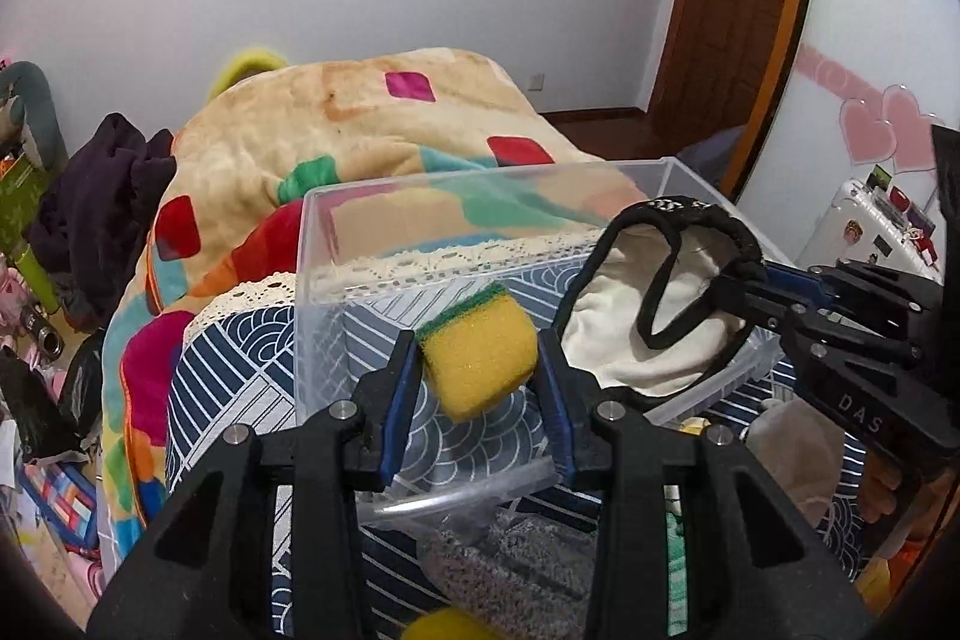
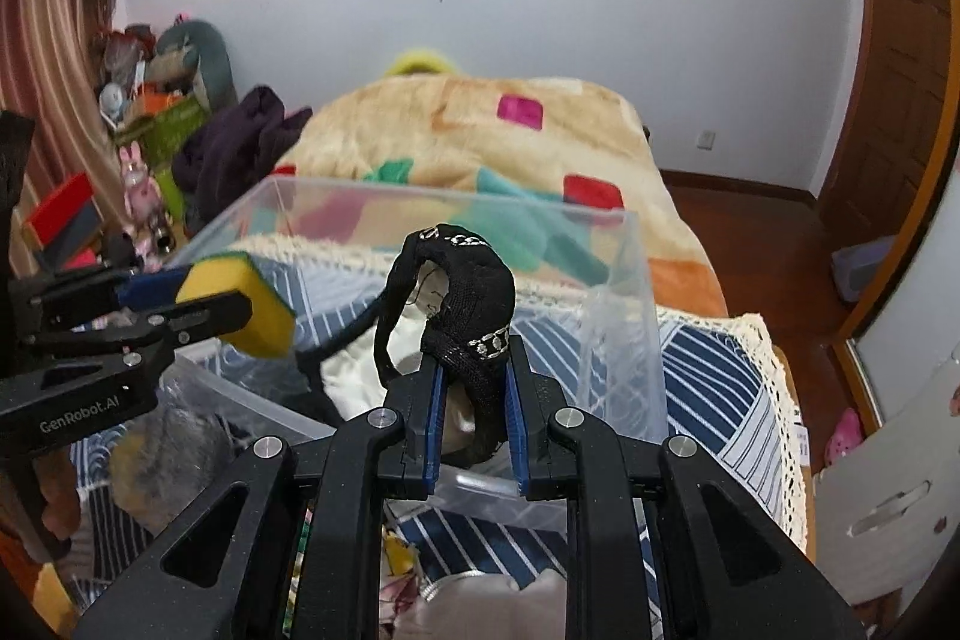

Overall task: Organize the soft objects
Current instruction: 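Carry the sponge into the clear box with the left tool while the right tool drops the mask in, then grasp the yellow felt ball with the left tool while the right tool grasps the white pouch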

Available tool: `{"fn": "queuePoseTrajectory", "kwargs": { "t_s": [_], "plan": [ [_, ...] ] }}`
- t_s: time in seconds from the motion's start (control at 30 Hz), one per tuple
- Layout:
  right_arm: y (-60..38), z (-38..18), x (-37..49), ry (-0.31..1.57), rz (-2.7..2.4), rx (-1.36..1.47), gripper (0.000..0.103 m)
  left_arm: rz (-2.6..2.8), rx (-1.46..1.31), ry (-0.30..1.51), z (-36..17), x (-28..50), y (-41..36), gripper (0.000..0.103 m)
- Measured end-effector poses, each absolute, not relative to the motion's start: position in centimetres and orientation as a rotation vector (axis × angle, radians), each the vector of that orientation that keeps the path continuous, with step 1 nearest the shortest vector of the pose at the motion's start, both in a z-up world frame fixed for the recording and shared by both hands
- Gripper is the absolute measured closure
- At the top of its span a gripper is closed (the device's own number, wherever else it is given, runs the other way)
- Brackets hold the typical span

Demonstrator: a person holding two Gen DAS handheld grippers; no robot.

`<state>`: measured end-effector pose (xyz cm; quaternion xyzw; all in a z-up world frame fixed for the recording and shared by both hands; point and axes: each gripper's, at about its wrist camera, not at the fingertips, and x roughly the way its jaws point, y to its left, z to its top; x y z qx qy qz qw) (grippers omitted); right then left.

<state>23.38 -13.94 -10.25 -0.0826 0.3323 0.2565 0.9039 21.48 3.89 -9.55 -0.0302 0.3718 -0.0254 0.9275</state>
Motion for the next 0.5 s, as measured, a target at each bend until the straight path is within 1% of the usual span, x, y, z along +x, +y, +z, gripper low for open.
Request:
{"fn": "queuePoseTrajectory", "kwargs": {
  "t_s": [0.07, 0.13, 0.17, 0.2, 0.23, 0.27, 0.3, 0.37, 0.43, 0.5],
  "plan": [
    [-14.0, -10.2, 23.1, 0.684, 0.518, -0.197, 0.085, -0.052, -0.076, 0.773, -9.7, 21.6, 4.1, 0.065],
    [-14.1, -10.1, 23.0, 0.678, 0.513, -0.213, 0.081, -0.063, -0.109, 0.780, -9.7, 21.6, 4.5, 0.061],
    [-14.1, -9.9, 22.9, 0.676, 0.515, -0.217, 0.075, -0.073, -0.126, 0.779, -9.6, 21.4, 4.6, 0.059],
    [-14.1, -9.8, 22.8, 0.676, 0.514, -0.220, 0.067, -0.081, -0.134, 0.776, -9.4, 21.3, 4.7, 0.055],
    [-14.1, -9.6, 22.7, 0.672, 0.512, -0.222, 0.062, -0.091, -0.142, 0.766, -9.1, 21.0, 4.7, 0.054],
    [-14.2, -9.4, 22.5, 0.659, 0.508, -0.226, 0.053, -0.097, -0.146, 0.750, -8.6, 20.6, 4.7, 0.050],
    [-14.2, -9.1, 22.3, 0.644, 0.505, -0.230, 0.046, -0.096, -0.146, 0.738, -8.3, 20.3, 4.7, 0.046],
    [-14.3, -8.3, 21.9, 0.611, 0.504, -0.232, 0.040, -0.087, -0.140, 0.703, -7.2, 19.4, 4.6, 0.040],
    [-14.5, -7.6, 21.5, 0.585, 0.511, -0.222, 0.036, -0.077, -0.122, 0.666, -6.1, 18.4, 4.4, 0.037],
    [-14.7, -6.8, 21.0, 0.559, 0.515, -0.208, 0.029, -0.057, -0.091, 0.634, -5.2, 17.4, 4.2, 0.027]
  ]
}}
